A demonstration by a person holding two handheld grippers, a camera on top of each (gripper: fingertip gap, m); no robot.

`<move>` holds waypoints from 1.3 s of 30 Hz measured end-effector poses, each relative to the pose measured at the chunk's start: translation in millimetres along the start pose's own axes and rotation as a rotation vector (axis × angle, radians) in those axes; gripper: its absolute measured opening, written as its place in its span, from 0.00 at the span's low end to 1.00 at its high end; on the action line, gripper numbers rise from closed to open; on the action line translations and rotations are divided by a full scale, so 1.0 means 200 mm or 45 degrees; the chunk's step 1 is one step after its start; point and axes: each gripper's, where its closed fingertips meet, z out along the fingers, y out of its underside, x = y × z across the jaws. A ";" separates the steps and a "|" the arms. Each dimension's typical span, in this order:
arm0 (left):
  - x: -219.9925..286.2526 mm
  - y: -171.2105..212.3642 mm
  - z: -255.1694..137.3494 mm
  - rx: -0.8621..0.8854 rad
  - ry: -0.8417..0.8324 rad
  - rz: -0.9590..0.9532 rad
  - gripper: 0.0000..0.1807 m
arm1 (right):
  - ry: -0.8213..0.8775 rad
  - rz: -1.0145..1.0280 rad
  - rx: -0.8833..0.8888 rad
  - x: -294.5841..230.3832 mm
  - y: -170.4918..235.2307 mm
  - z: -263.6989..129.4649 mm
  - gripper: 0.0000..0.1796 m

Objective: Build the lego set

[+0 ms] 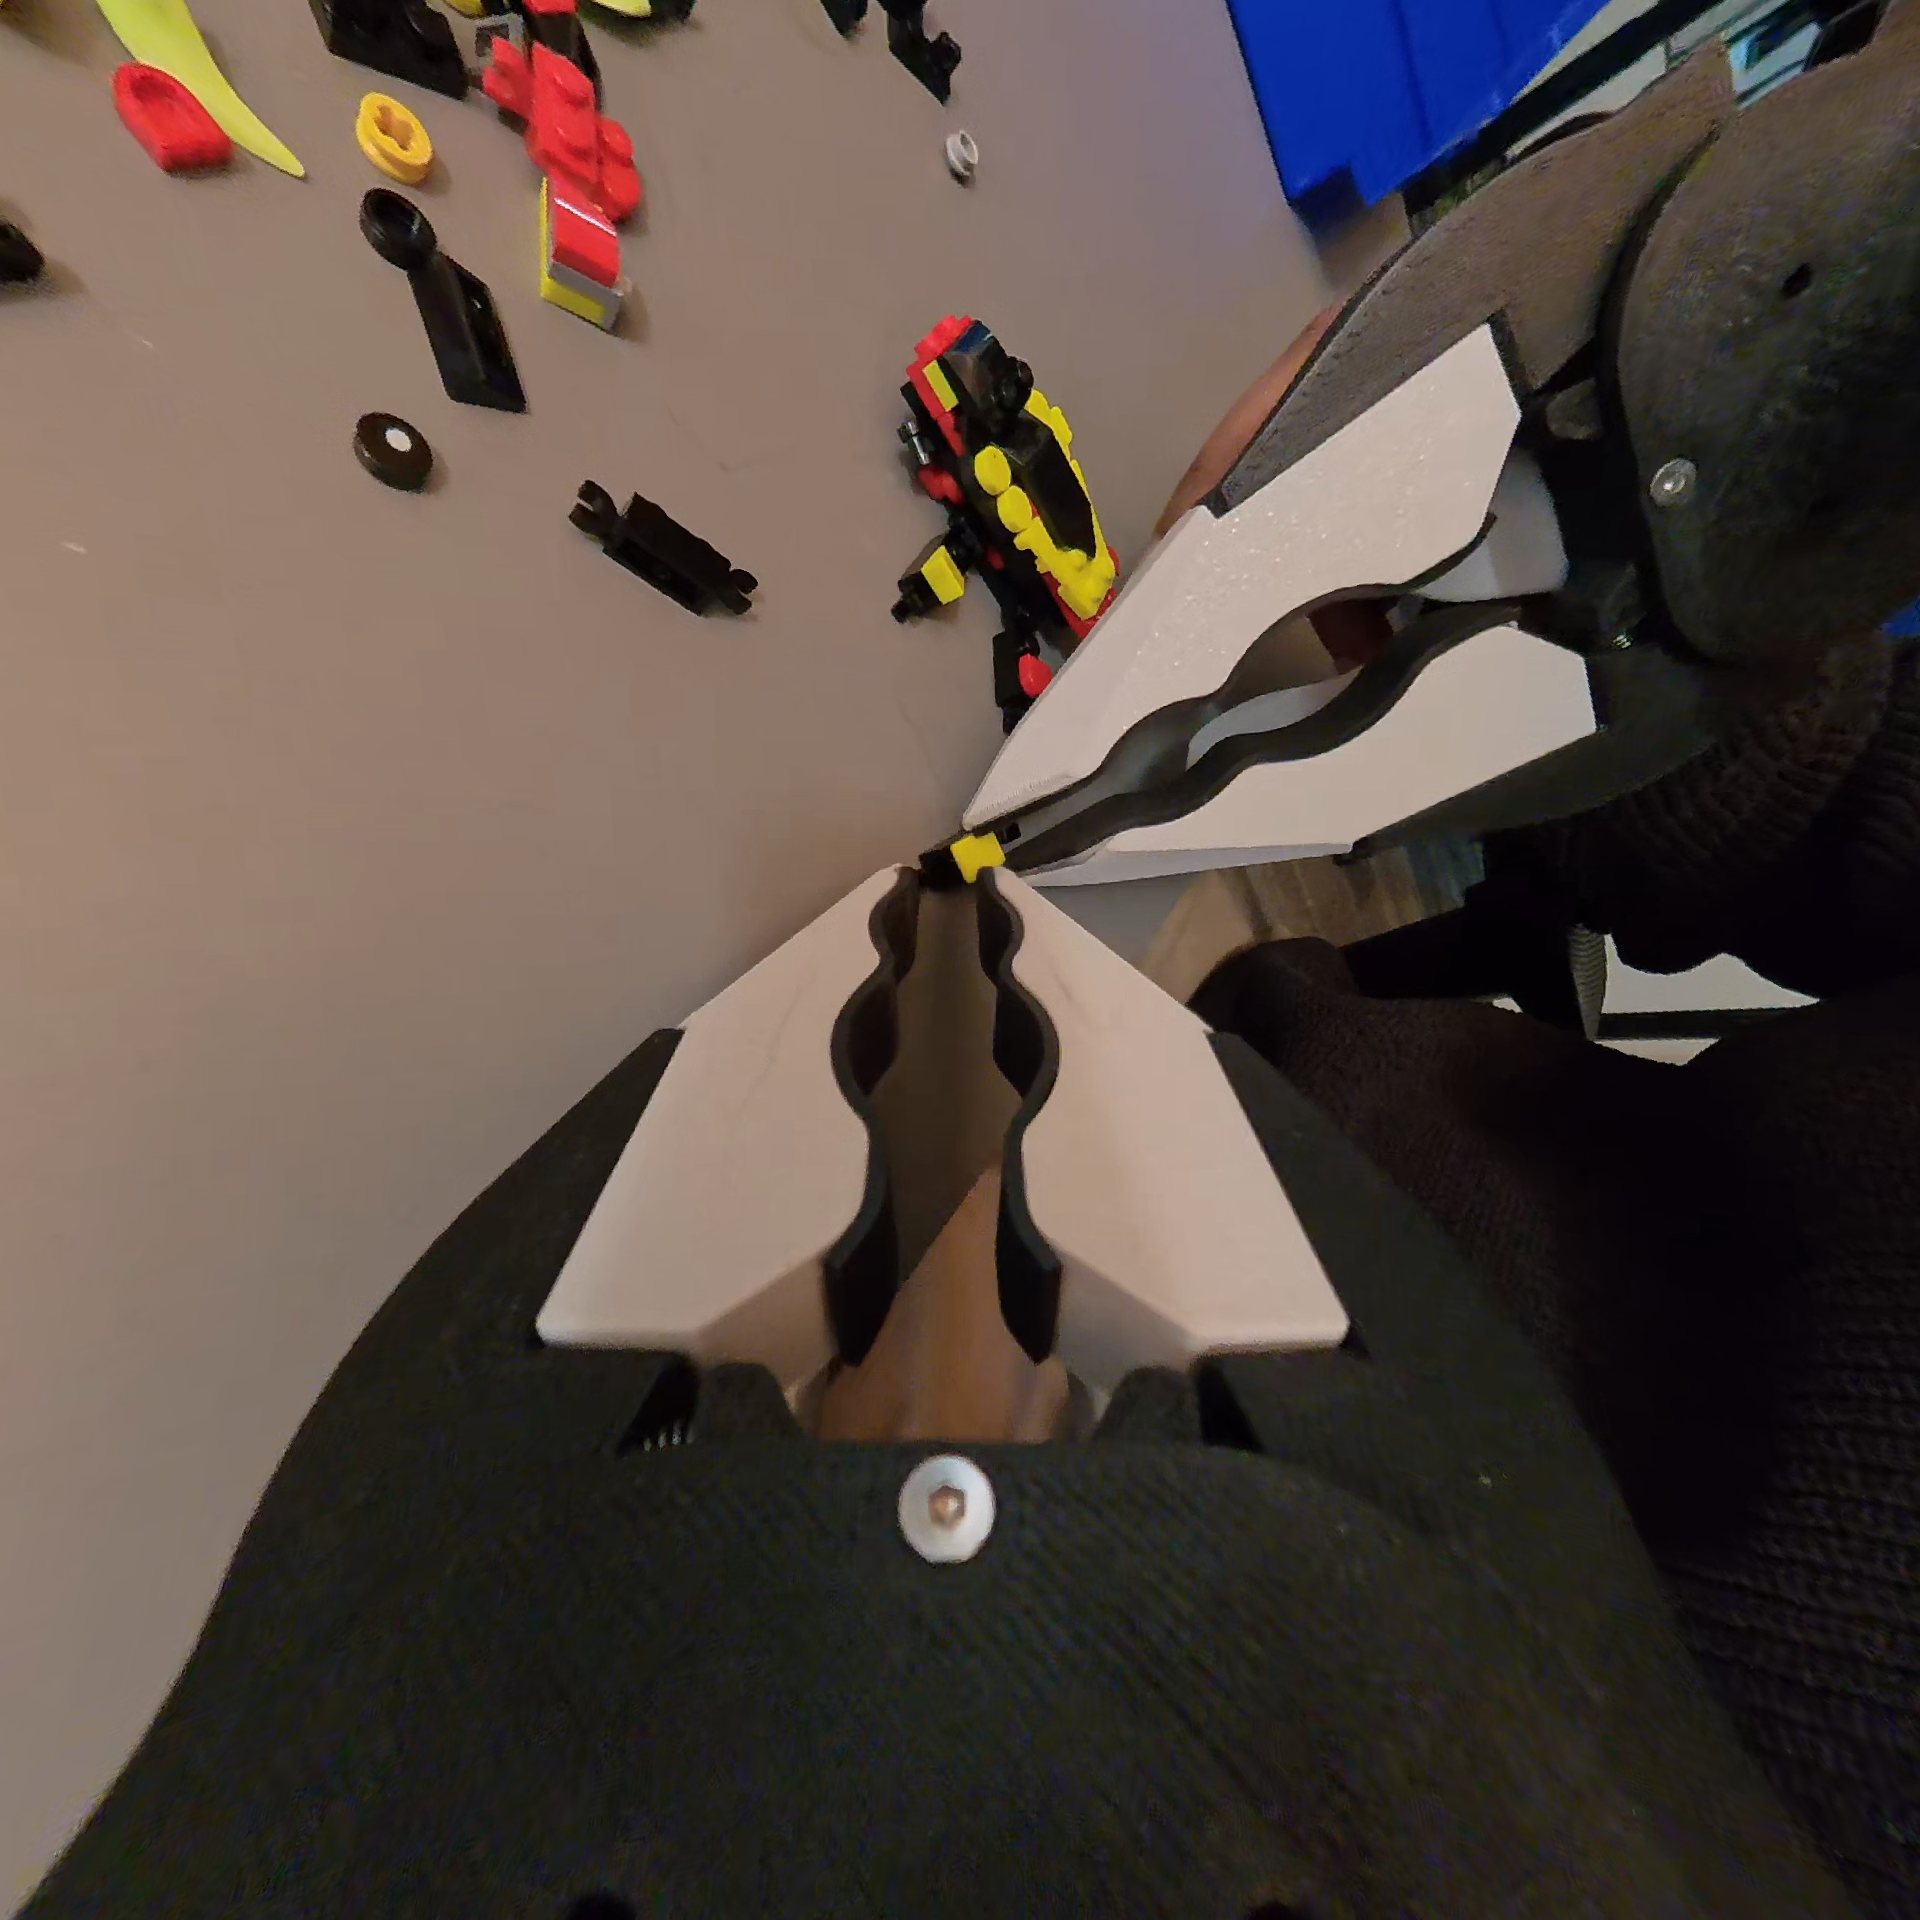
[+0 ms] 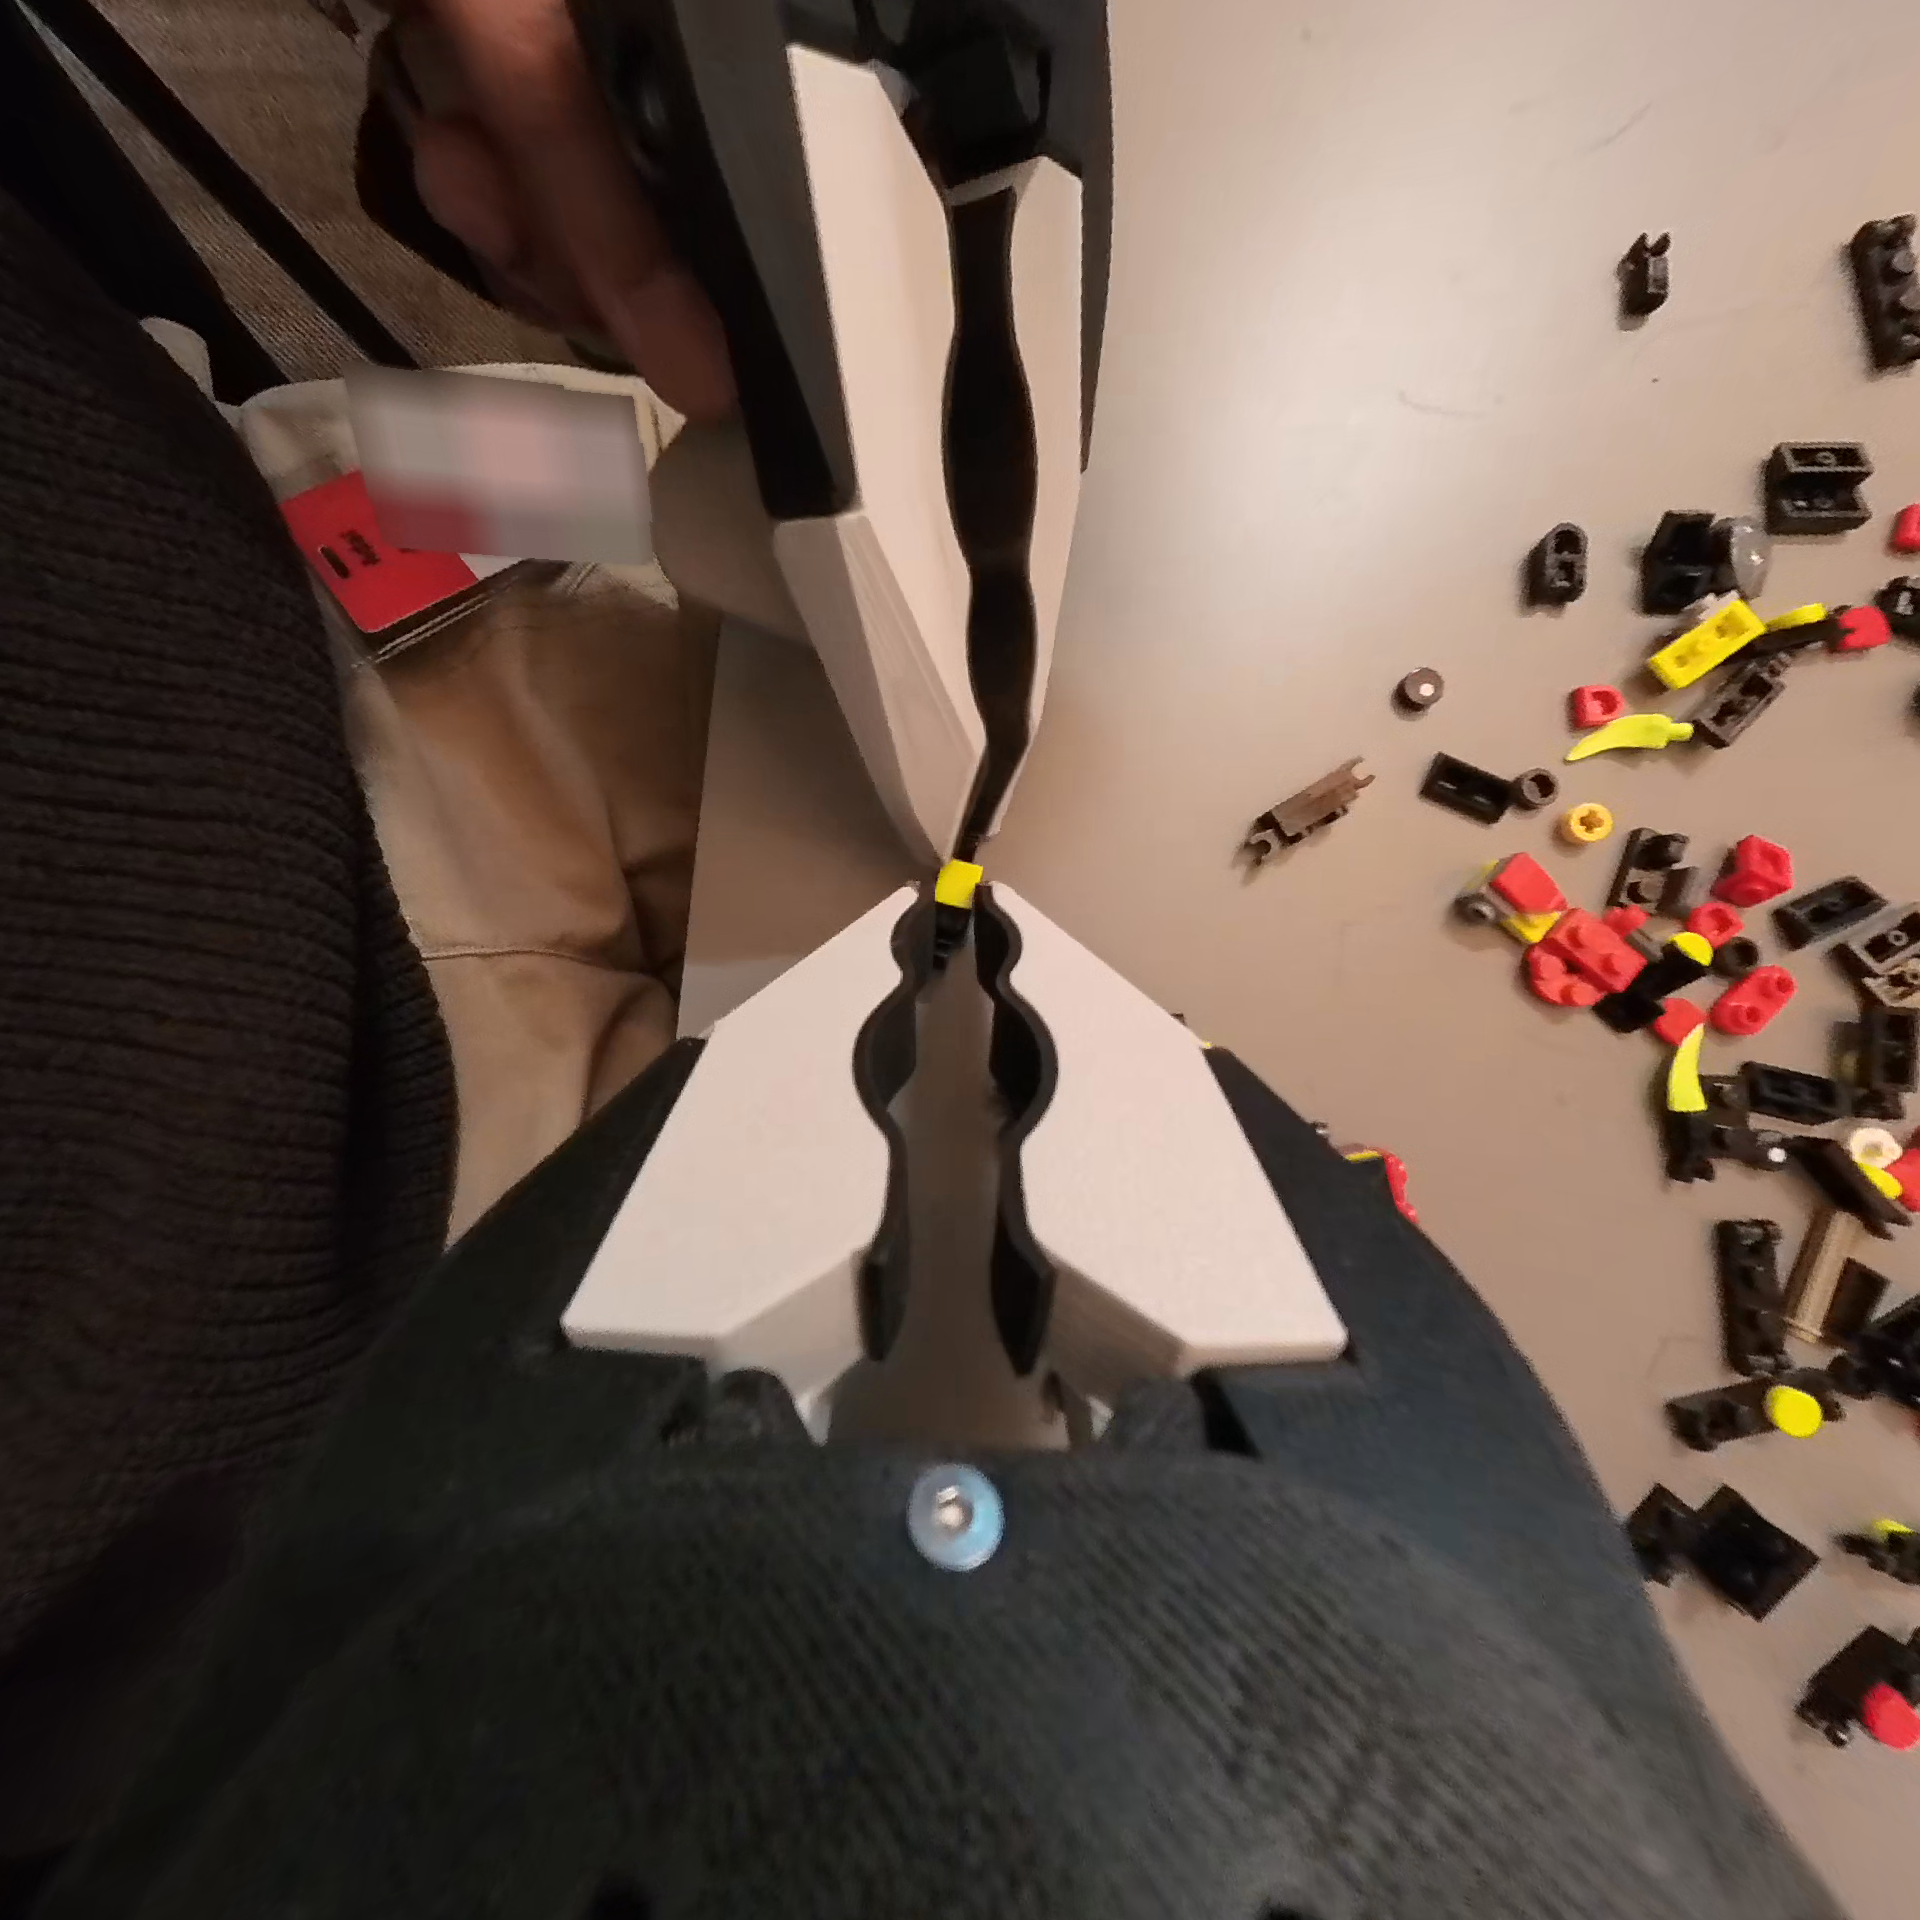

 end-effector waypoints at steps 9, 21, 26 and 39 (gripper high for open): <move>0.00 0.00 0.00 -0.007 -0.011 -0.049 0.06 | 0.040 -0.055 -0.049 0.00 0.00 0.00 0.03; -0.01 0.00 0.01 -0.005 -0.053 -0.100 0.05 | 0.026 -0.116 -0.150 0.00 0.00 0.01 0.03; -0.02 0.00 0.01 -0.017 -0.088 -0.087 0.01 | -0.001 -0.151 -0.194 -0.01 0.00 0.01 0.03; -0.03 0.00 -0.01 0.002 -0.091 -0.012 0.00 | 0.008 -0.090 -0.112 0.00 -0.01 0.01 0.04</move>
